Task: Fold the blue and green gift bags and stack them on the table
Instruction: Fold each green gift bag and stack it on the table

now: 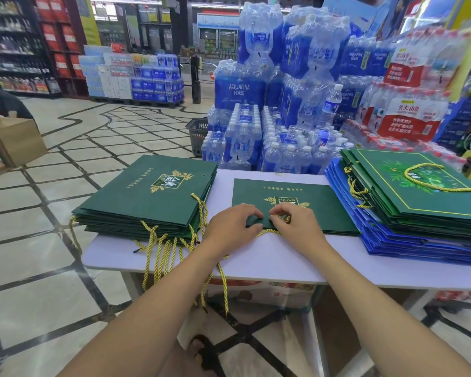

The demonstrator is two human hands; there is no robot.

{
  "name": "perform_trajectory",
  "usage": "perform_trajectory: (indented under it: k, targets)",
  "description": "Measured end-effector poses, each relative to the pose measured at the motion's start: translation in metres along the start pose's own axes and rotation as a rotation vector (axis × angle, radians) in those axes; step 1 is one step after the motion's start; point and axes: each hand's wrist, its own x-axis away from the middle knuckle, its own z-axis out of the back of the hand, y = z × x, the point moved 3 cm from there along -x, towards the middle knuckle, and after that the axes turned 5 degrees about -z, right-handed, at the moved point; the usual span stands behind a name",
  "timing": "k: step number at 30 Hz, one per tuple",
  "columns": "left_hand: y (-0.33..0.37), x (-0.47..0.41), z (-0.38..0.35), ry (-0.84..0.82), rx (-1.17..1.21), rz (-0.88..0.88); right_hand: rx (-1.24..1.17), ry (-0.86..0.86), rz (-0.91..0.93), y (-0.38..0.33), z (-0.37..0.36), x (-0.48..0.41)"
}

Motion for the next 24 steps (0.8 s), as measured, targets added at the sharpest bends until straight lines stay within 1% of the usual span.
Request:
perform_trajectory:
  k: [6,9,12,16,20,24]
  targets:
    - [0.000,0.001,0.002,0.001,0.028,0.040,0.024,-0.004,-0.001,-0.005,0.004,-0.001]
    - [0.002,0.002,0.004,-0.004,0.035,0.061,0.085,-0.139,-0.030,-0.010,0.012,-0.008]
    - [0.003,0.003,0.007,-0.007,0.038,0.069,0.241,-0.306,-0.036,-0.023,0.023,-0.019]
    - [0.002,0.003,0.007,0.002,0.071,0.088,0.396,-0.411,0.027,-0.037,0.032,-0.021]
    - [0.000,0.003,0.006,0.026,0.081,0.096,0.595,-0.383,0.204,-0.040,0.033,-0.021]
    - [-0.001,0.001,0.005,0.034,0.048,0.085,0.649,-0.336,0.201,-0.039,0.033,-0.023]
